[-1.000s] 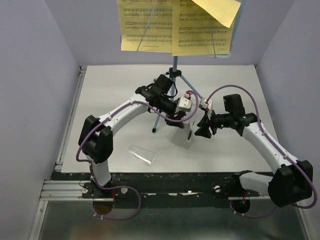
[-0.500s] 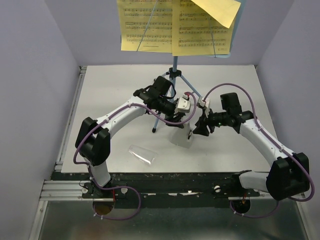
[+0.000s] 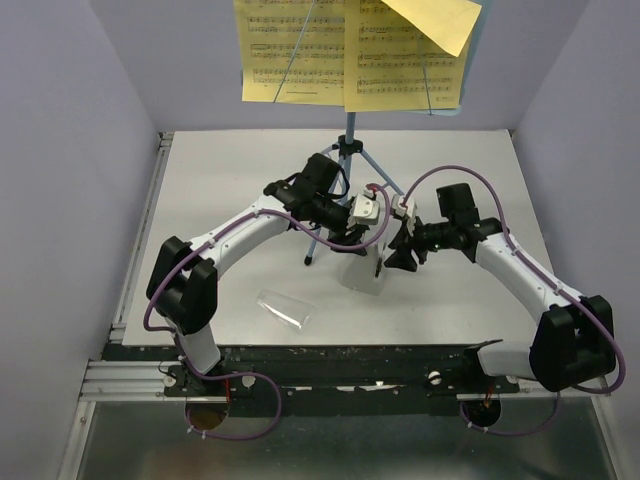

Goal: Pack up the instrument practice props

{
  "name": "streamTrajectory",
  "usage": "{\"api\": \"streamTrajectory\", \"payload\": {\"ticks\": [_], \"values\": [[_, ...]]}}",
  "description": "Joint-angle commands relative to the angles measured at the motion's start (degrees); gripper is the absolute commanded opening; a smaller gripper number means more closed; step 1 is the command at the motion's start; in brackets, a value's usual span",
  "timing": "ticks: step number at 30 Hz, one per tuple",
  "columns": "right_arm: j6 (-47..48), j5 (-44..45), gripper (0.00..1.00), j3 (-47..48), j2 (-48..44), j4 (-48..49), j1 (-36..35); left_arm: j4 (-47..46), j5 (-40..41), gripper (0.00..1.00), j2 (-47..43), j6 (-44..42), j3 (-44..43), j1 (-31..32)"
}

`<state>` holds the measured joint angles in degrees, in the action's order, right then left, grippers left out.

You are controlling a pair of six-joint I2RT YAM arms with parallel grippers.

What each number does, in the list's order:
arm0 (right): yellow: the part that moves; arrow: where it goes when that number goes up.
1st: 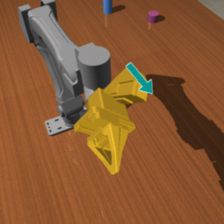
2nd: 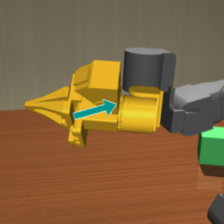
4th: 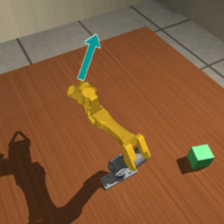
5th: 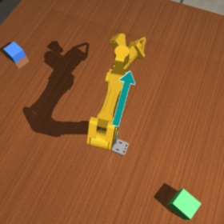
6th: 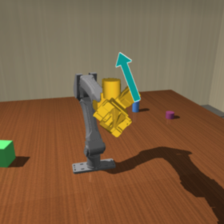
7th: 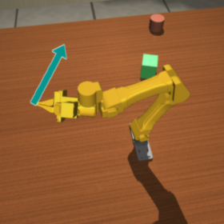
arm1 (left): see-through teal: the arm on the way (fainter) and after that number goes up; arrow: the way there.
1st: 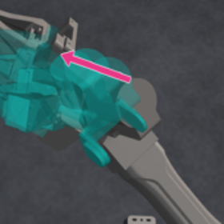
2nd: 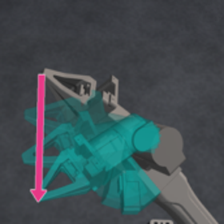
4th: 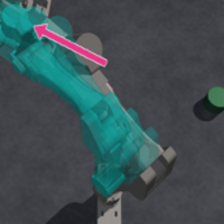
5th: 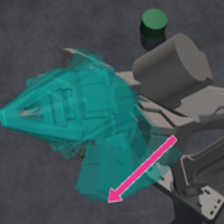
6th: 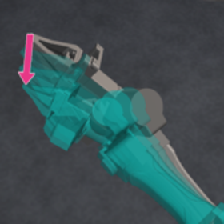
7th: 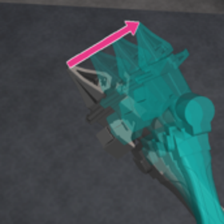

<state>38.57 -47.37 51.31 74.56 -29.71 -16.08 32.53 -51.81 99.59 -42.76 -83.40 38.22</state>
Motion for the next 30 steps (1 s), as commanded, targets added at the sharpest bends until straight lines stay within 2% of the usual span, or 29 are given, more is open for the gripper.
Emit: {"api": "streamTrajectory", "payload": {"ticks": [1, 14, 17, 21, 28, 30], "values": [[-2.7, -0.62, 0.6, 2.66, 1.37, 1.76, -0.36, -1.51, 4.26, 0.0, -0.36, 0.13, 1.66, -0.6], [-6.31, 0.35, 0.47, 3.97, 2.87, 3.61, -0.45, -2.12, 4.0, 0.0, -0.19, 0.57, 1.22, -0.42], [-6.57, 0.0, 0.39, 4.06, 3.13, 3.61, -0.54, -2.3, 3.91, 0.0, -0.27, 0.66, 1.3, -0.34], [-6.49, 0.0, 0.35, 4.32, 3.57, 3.61, -0.89, -2.3, 3.91, 0.0, 0.08, 0.58, 1.04, -0.34], [-5.61, 0.0, 0.21, 5.55, 4.97, 3.61, -1.06, -1.77, 3.38, 0.0, 0.52, -0.21, 0.16, -0.42], [-5.43, 0.09, 0.14, 6.08, 5.33, 3.61, -1.24, -1.68, 3.38, 0.0, 0.78, -0.48, -0.01, -0.42]]}}
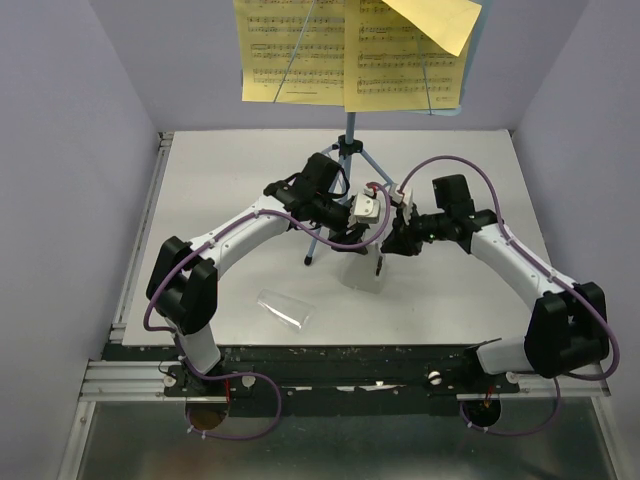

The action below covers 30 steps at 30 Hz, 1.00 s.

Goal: Pack up the instrument practice props

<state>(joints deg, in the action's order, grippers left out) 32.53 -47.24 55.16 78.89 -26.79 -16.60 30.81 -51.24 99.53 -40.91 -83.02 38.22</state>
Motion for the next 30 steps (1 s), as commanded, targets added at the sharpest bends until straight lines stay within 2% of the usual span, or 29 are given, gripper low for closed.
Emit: {"api": "streamTrajectory", "payload": {"ticks": [1, 15, 19, 25, 28, 30], "values": [[0.43, 0.13, 0.1, 2.32, 1.09, 0.68, -0.71, -0.04, 2.82, 0.0, 0.85, -2.42, -0.47, -0.42], [-2.04, -1.27, 0.01, 5.4, 4.07, 0.68, -2.56, -3.21, 4.22, 0.0, 0.84, -3.74, -0.03, -0.34], [-2.12, -1.27, 0.01, 5.66, 4.34, 0.6, -3.44, -3.65, 4.75, 0.0, 1.11, -4.01, -0.56, -0.16], [-3.44, -2.76, 0.02, 5.31, 3.55, 0.77, -5.19, -10.06, 10.28, 0.0, 0.14, -2.78, 2.16, 0.63], [-3.35, -3.29, 0.03, 4.44, 2.76, 0.68, -6.6, -10.41, 11.34, 0.0, 0.32, -2.78, 2.51, 0.63], [-3.44, -3.47, 0.06, 3.82, 2.06, 0.6, -7.3, -11.47, 12.13, 0.0, 0.14, -2.43, 3.04, 0.63]]}}
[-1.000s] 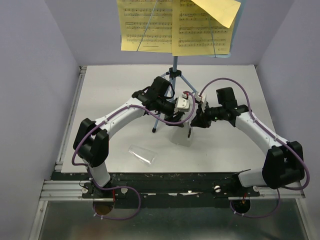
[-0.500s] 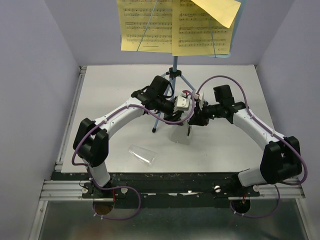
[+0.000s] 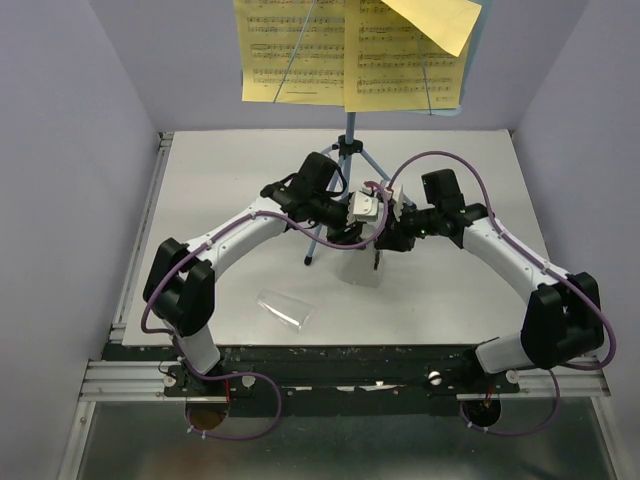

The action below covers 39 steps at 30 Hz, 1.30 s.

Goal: Pack up the instrument practice props

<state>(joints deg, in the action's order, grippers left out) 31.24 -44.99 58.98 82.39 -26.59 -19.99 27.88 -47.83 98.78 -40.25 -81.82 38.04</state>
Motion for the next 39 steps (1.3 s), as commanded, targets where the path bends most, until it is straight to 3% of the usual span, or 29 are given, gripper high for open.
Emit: {"api": "streamTrajectory", "payload": {"ticks": [1, 5, 9, 12, 16, 21, 22, 24, 31, 36, 39], "values": [[-2.33, -5.46, 0.09, -0.18, -1.7, 0.48, -4.09, -9.5, 9.24, 0.0, 0.71, -2.56, 2.19, 0.81], [-1.8, -4.67, 0.18, -1.41, -3.72, 0.4, -4.09, -13.36, 12.14, 0.0, 0.19, 0.6, 4.47, 0.81], [-1.28, -4.67, 0.45, -2.38, -5.48, 0.13, -4.01, -22.32, 17.94, 0.0, -1.04, 7.71, 8.51, 0.72], [-0.75, -4.67, 0.59, -2.99, -6.62, -0.39, -4.01, -26.38, 20.23, 0.0, -1.84, 10.36, 10.54, 0.63], [-0.48, -2.3, 0.66, -4.05, -7.33, -0.31, -4.01, -26.91, 20.5, 0.12, -2.01, 11.68, 10.63, 0.63], [-1.89, 4.64, 0.72, -4.93, -7.51, -0.31, -3.13, -26.91, 18.57, 0.48, -4.03, 11.42, 11.68, 0.63], [-1.98, 5.52, 0.73, -4.93, -7.68, -0.31, -2.95, -26.74, 18.31, 0.59, -4.65, 10.99, 11.95, 0.63], [-2.41, 6.67, 0.77, -4.23, -7.77, -0.31, -1.73, -25.95, 18.74, 0.99, -5.61, 11.42, 12.21, 0.63], [-3.38, 7.99, 0.92, -0.1, -7.94, -0.31, 2.58, -20.24, 15.76, 0.99, -12.2, 10.45, 14.23, -0.6], [-2.86, 9.4, 0.93, -0.88, -11.54, -2.14, 3.38, -17.25, 13.65, 0.99, -20.37, 8.53, 19.76, -4.19], [-2.15, 9.05, 0.93, -1.76, -14.18, -4.34, 3.38, -10.94, 11.63, 0.99, -24.94, 4.06, 22.75, -7.09]]}}
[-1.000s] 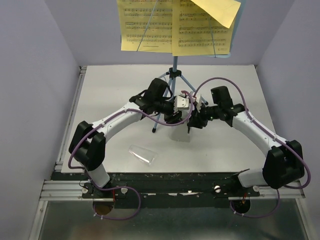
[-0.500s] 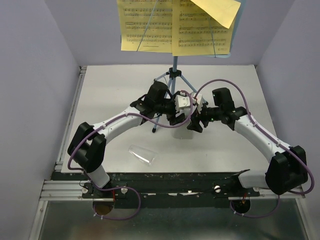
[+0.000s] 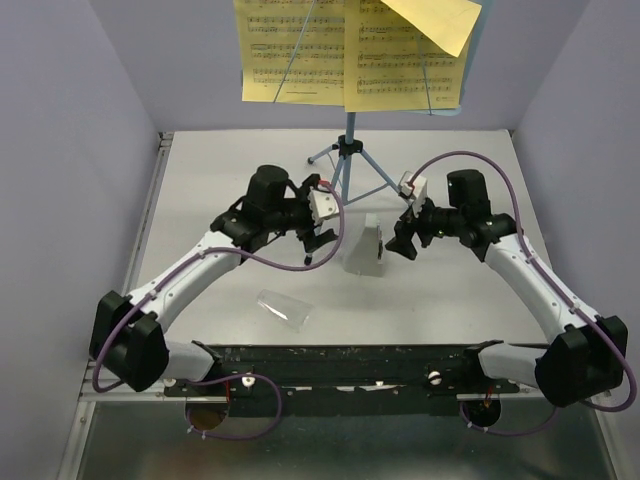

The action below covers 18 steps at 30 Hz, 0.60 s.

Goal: Pack up the instrument practice props

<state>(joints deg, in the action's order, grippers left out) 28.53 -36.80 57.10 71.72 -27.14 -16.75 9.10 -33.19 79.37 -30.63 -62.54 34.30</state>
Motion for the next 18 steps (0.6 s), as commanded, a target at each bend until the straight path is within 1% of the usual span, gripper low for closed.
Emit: {"api": "streamTrajectory", "payload": {"ticks": [1, 5, 8, 10, 13, 15, 18], "values": [[0.56, 1.02, 0.93, -0.15, -4.65, -4.24, 0.14, 10.03, -3.46, 0.99, -6.85, -6.88, 4.26, -4.41], [0.21, 3.65, 0.92, -1.73, -8.08, -4.42, 0.14, 20.84, -1.88, 0.99, -9.67, -12.06, 8.22, -7.4], [-0.58, 6.29, 0.92, -0.59, -10.72, -4.33, 0.14, 28.93, -2.58, 0.99, -12.04, -20.14, 11.47, -8.55], [-0.32, 6.65, 0.92, 0.64, -12.65, -4.94, 0.14, 31.32, -1.62, 0.98, -13.53, -24.98, 13.67, -8.64], [-0.93, 8.4, 0.92, 2.22, -13.71, -6.17, 0.14, 32.55, -0.74, 0.98, -15.03, -28.24, 16.13, -9.08], [-1.64, 9.46, 0.92, 3.01, -13.63, -7.57, 0.14, 35.35, -0.91, 0.98, -14.43, -31.75, 16.66, -9.08], [-2.08, 9.11, 0.92, 3.02, -13.54, -8.9, 0.14, 39.84, -0.65, 0.92, -12.32, -37.29, 16.84, -9.08]]}}
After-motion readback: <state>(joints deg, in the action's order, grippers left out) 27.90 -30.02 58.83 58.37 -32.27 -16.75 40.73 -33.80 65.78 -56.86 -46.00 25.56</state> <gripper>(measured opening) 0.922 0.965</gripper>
